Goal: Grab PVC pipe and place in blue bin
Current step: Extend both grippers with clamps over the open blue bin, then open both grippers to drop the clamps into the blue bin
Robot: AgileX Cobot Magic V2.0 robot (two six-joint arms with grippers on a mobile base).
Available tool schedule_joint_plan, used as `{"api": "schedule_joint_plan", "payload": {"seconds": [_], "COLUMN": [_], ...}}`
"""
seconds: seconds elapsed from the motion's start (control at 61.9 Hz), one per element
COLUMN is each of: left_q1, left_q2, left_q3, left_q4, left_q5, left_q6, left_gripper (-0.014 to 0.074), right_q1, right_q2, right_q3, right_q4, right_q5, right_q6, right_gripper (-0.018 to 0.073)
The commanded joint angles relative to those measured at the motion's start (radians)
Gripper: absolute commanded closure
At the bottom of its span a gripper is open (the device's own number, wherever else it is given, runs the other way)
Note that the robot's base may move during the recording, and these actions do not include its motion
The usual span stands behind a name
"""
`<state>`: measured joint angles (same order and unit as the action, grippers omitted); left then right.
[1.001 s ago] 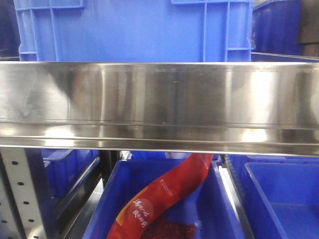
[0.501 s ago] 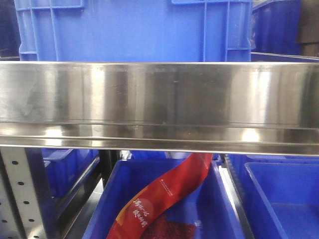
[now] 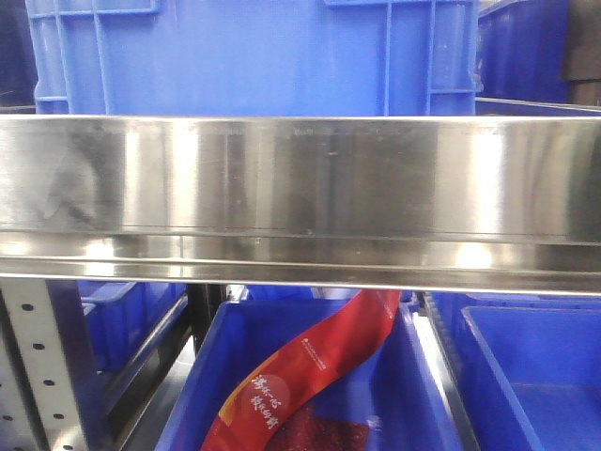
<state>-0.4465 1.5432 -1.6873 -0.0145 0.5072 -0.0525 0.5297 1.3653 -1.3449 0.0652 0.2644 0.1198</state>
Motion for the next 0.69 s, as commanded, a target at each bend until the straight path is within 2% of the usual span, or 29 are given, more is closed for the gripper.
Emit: {"api": "schedule_joint_plan", "payload": {"seconds": [0.0, 0.162, 0.517, 0.598, 0.678], "left_q1": [-0.006, -0.006, -0.006, -0.006, -0.006], "left_q2": [0.049, 0.087, 0.096, 0.096, 0.096], "left_q3": [-0.051, -0.053, -0.053, -0.053, -0.053], "left_q4": [-0.033, -0.035, -0.026, -0.027, -0.027], "left_q5": [0.008, 0.038, 0.043, 0.043, 0.045], "left_q6": [-0.002, -0.002, -0.002, -0.002, -0.002], "left_gripper": [0.0707, 0.0707, 0.0704, 0.0647, 0.0493], "right_q1": [0.003, 0.003, 0.005, 0.012, 0.024], "right_q2": [0.063, 0.123, 0.128, 0.128, 0.128], "right_q3": [-0.088, -0.181, -0.181, -0.181, -0.181], "right_q4": [0.03, 0.04, 0.04, 0.04, 0.04], "right_q5": [0.152, 0.291, 0.284, 0.284, 0.284], "right_q6": [-0.002, -0.002, -0.002, -0.002, -0.002], "right_gripper": [0.0718, 0.0718, 0.0708, 0.0637, 0.0479]}}
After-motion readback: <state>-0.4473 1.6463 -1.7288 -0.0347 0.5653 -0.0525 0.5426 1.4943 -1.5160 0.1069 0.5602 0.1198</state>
